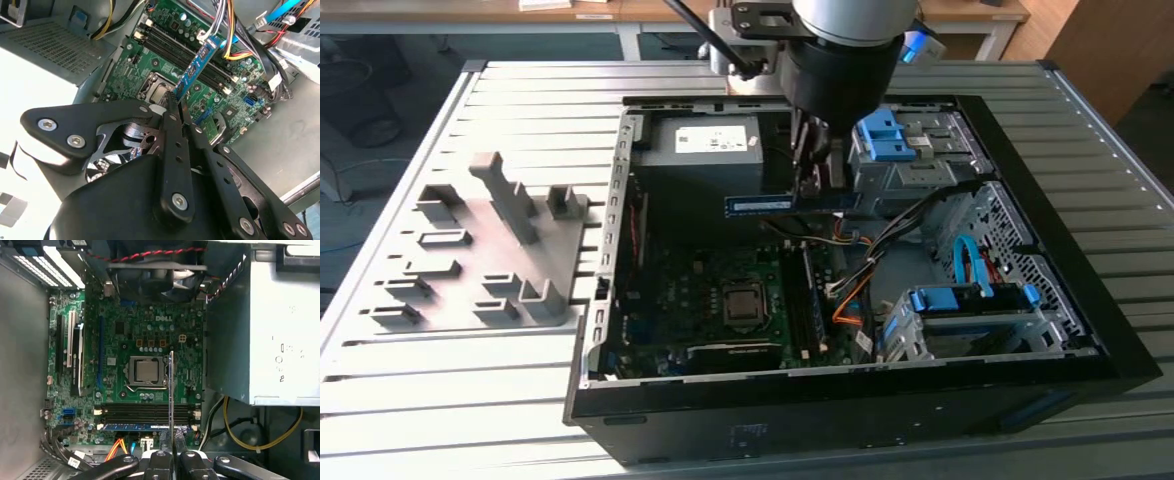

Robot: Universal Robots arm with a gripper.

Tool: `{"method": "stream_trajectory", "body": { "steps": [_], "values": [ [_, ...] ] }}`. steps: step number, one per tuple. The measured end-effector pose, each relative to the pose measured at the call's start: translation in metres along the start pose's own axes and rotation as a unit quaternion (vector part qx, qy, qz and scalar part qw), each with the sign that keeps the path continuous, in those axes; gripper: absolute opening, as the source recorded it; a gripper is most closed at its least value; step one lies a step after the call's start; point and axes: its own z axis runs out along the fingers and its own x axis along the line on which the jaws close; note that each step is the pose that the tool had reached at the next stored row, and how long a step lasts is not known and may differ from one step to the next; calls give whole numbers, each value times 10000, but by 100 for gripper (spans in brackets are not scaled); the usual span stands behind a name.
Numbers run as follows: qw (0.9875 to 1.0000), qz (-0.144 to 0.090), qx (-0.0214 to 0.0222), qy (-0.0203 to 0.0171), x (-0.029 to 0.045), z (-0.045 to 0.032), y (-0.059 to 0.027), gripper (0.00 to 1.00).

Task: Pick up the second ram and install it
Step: 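Pick up the second ram and move it above second insertion slot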

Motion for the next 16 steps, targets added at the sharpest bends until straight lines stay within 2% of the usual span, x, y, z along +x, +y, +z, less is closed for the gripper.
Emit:
{"method": "stream_trajectory", "body": {
  "steps": [16],
  "values": [
    [10000,0,0,0,20,101,-181,14]
  ]
}}
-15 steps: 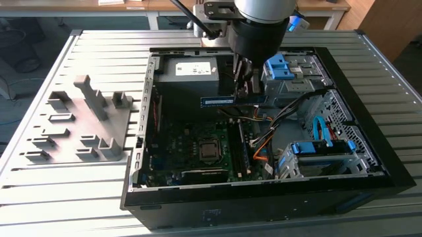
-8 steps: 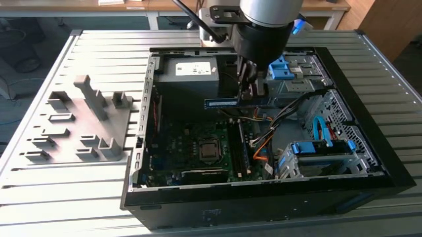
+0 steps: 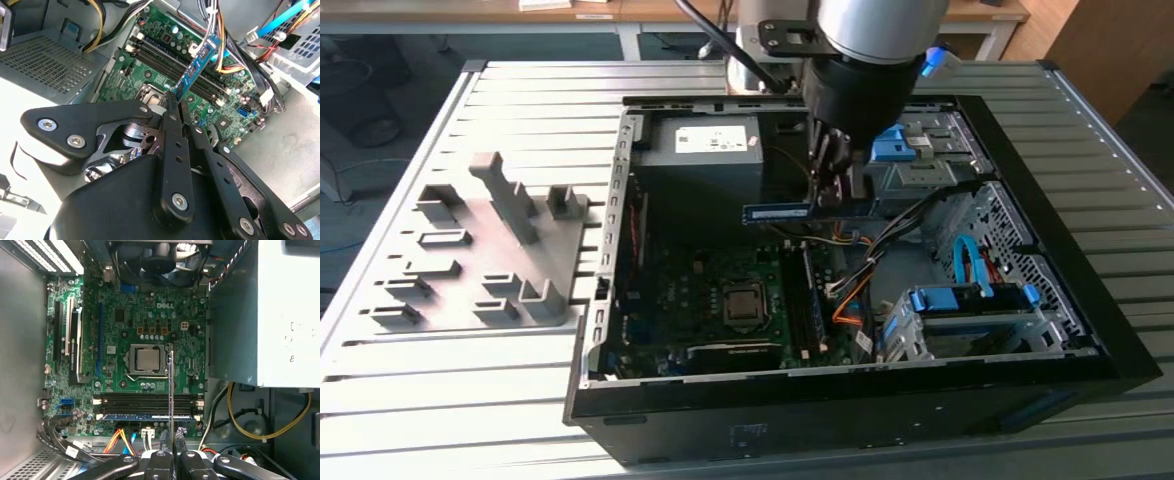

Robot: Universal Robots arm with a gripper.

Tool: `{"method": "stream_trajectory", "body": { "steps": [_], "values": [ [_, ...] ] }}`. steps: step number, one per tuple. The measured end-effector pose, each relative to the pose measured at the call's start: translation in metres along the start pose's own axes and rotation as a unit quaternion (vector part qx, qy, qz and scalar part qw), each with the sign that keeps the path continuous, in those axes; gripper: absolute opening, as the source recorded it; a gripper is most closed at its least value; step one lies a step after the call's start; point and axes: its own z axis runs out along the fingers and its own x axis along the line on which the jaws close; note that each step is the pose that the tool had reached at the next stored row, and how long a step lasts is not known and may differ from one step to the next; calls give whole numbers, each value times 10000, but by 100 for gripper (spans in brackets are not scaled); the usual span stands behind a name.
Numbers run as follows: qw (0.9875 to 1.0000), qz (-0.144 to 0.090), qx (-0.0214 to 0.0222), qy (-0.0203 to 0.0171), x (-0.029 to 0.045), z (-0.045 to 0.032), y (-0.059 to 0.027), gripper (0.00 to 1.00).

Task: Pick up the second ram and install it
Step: 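Pick up the second ram and move it above second insertion slot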

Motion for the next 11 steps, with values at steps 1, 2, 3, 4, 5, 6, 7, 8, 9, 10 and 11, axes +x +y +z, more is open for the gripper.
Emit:
{"method": "stream_trajectory", "body": {
  "steps": [1,2,3,4,5,6,7,8,9,10,11],
  "values": [
    [10000,0,0,0,2,9,-14,14],
    [10000,0,0,0,5,21,-31,14],
    [10000,0,0,0,8,32,-44,14],
    [10000,0,0,0,17,43,-53,14],
    [10000,0,0,2,36,52,-55,14],
    [10000,0,0,0,64,62,-55,14],
    [10000,0,0,-1,95,70,-55,14],
    [10000,0,0,0,121,77,-55,14],
    [10000,0,0,0,145,86,-55,14],
    [10000,0,0,0,169,99,-54,14],
    [10000,1,0,-1,181,117,-50,14]
  ]
}}
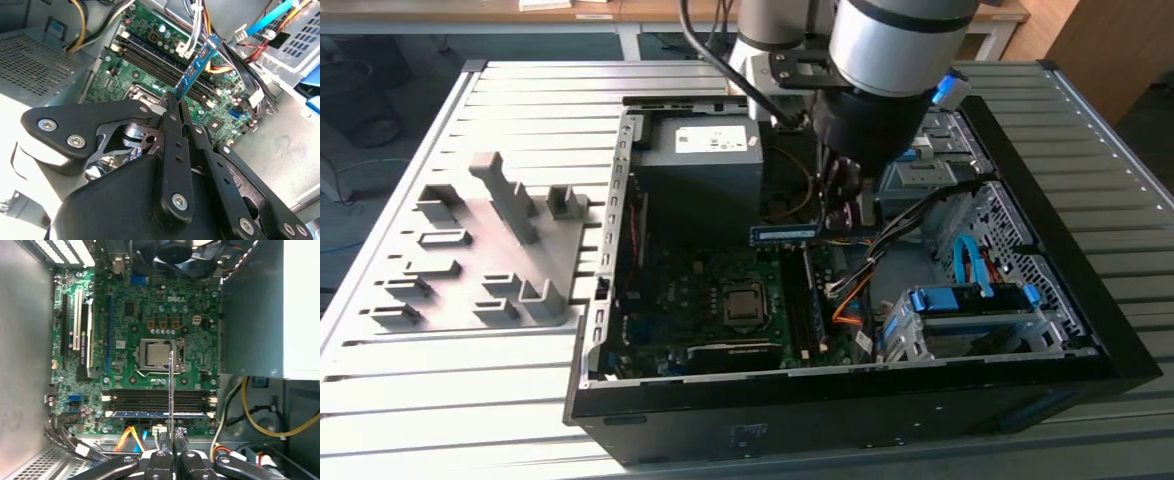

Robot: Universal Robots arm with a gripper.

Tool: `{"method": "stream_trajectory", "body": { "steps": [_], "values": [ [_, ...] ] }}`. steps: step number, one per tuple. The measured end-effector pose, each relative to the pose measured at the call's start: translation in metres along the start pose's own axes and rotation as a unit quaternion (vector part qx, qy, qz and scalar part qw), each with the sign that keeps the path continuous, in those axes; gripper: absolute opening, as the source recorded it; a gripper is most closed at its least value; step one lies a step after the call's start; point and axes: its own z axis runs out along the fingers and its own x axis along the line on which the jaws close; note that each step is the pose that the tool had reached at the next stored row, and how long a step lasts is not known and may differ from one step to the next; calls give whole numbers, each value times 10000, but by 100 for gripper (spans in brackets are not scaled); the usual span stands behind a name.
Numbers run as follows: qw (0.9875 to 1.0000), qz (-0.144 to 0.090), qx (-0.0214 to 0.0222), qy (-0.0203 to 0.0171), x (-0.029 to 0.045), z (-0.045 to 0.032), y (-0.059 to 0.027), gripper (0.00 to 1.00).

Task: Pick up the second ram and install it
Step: 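Pick up the second ram and move it above second insertion slot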

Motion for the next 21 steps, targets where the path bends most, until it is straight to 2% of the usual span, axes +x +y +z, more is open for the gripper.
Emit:
{"method": "stream_trajectory", "body": {
  "steps": [8,13,21],
  "values": [
    [10000,-1,0,1,12,148,125,14],
    [10000,-1,0,1,14,233,149,14],
    [10000,-1,0,1,15,255,150,14]
  ]
}}
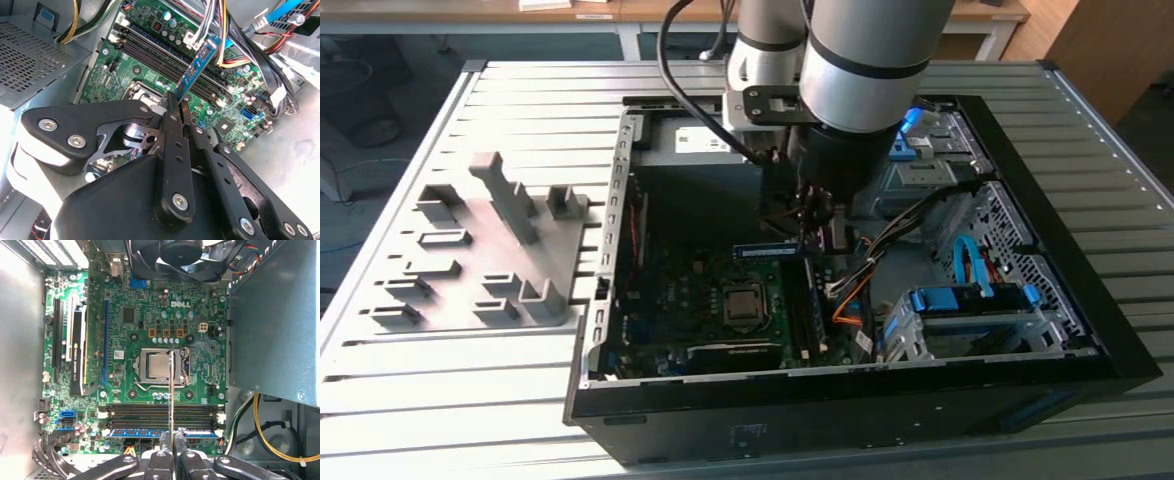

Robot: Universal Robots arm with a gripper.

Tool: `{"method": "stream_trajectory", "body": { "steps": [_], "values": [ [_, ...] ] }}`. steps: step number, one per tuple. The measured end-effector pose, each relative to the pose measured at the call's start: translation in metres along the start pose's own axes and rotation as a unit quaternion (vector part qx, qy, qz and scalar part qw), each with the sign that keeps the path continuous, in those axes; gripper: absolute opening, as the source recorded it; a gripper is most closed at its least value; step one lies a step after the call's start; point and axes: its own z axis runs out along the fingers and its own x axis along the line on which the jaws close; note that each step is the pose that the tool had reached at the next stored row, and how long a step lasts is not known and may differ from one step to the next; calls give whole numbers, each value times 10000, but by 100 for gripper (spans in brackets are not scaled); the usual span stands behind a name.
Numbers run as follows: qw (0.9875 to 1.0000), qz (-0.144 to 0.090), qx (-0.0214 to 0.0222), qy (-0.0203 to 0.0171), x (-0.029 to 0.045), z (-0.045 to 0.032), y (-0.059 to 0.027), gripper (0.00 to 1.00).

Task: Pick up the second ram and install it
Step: 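Pick up the second ram and move it above second insertion slot, then insert the second ram into the second slot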

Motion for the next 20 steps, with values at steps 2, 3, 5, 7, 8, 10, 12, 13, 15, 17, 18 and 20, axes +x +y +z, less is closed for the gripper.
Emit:
{"method": "stream_trajectory", "body": {
  "steps": [2,3,5,7,8,10,12,13,15,17,18,20],
  "values": [
    [10000,0,0,0,0,1,0,14],
    [10000,0,0,0,0,0,0,14],
    [10000,0,0,0,0,1,0,14],
    [10000,0,0,0,0,1,0,14],
    [10000,0,0,0,0,1,0,14],
    [10000,24,0,0,0,1,0,14],
    [9998,183,6,-7,-1,4,-1,14],
    [9996,271,8,-9,0,4,0,14],
    [9989,459,14,-15,0,6,0,14],
    [9980,638,19,-21,0,9,0,14],
    [9973,728,22,-24,0,11,0,14],
    [9959,901,27,-30,0,13,-1,14]
  ]
}}
